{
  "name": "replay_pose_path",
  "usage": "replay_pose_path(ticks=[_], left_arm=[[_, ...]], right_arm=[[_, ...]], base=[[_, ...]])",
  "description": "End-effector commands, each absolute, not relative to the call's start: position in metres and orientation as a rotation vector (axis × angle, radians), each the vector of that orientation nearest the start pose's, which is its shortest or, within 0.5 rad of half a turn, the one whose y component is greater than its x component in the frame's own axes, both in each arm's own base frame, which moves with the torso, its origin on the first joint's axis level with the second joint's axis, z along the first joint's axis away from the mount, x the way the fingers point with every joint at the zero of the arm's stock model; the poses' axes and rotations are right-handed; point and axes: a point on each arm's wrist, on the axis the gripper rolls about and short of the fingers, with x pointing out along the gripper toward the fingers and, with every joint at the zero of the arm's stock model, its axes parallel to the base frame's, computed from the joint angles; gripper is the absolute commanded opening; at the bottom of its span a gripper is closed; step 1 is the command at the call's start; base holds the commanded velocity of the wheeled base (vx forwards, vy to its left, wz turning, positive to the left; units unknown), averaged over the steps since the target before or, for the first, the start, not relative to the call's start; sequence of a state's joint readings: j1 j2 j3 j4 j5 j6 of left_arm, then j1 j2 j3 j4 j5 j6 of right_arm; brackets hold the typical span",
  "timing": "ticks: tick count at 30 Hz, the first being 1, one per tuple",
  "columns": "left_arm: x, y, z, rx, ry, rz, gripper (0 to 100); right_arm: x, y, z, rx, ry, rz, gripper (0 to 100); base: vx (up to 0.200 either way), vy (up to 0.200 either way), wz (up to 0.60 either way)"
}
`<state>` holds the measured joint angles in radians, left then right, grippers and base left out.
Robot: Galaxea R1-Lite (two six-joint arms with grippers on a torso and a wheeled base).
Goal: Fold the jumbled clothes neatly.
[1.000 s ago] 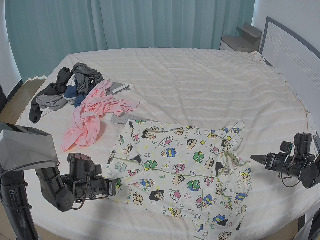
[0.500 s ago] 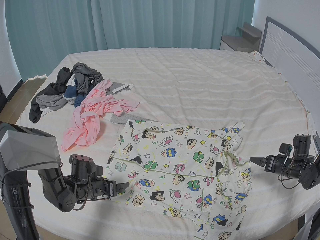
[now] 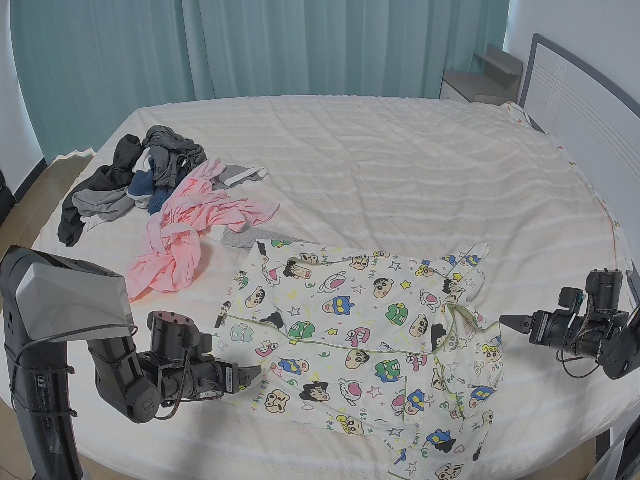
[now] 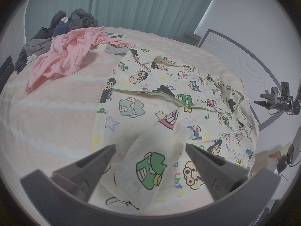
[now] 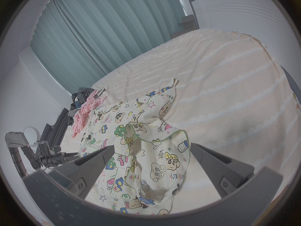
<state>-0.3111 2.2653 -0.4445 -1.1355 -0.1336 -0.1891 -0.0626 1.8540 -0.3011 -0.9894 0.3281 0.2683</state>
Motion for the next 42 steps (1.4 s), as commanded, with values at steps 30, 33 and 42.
replay_pose_path(ticks=[30,33,42], left_arm=[[0.33,-0.09,-0.008,-0.128,0.494,-0.25,0],[0.341,-0.089,-0.008,-0.123,0.46,-0.208,0],[0.359,-0.095,-0.018,-0.114,0.483,-0.195,0]], right_arm=[[0.246,-0.008,0.058,0.371,0.601,0.181,100],[0.246,-0.008,0.058,0.371,0.601,0.181,100],[0.246,-0.008,0.058,0.37,0.602,0.182,100]], base=[[0.0,0.0,0.0],[0.0,0.0,0.0],[0.0,0.0,0.0]])
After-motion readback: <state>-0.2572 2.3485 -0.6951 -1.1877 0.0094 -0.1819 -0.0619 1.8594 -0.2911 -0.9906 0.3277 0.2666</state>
